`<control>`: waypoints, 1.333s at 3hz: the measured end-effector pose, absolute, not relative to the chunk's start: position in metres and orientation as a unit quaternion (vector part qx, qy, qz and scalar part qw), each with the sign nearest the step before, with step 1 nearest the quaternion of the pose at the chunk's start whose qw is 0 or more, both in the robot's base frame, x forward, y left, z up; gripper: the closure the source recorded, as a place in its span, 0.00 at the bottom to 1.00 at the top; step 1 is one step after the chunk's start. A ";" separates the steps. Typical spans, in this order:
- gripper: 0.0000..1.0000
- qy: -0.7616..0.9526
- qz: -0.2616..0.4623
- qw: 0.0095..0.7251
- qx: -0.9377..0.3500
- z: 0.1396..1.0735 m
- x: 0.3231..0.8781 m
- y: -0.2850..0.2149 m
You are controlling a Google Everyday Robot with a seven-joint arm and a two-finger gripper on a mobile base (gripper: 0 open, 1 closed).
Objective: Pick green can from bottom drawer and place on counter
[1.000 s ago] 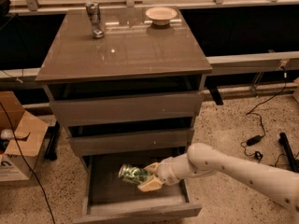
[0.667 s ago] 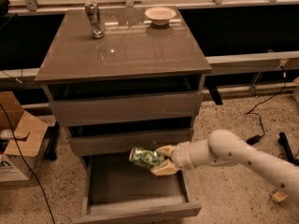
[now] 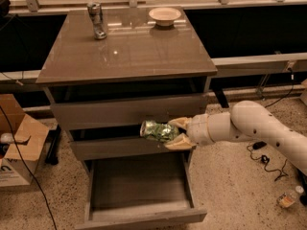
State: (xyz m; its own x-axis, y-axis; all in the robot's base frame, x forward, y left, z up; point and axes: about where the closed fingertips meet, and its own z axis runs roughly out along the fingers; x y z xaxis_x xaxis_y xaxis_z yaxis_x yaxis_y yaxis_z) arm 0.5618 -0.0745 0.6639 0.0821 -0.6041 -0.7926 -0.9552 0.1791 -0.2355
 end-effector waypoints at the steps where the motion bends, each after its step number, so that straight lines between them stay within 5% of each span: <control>1: 1.00 0.644 0.210 0.418 -0.605 0.664 0.562 -0.075; 4: 1.00 0.584 0.029 0.420 -0.694 0.784 0.583 -0.070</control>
Offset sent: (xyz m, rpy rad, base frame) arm 0.0077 -0.0043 0.0678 -0.1677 -0.1818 -0.0061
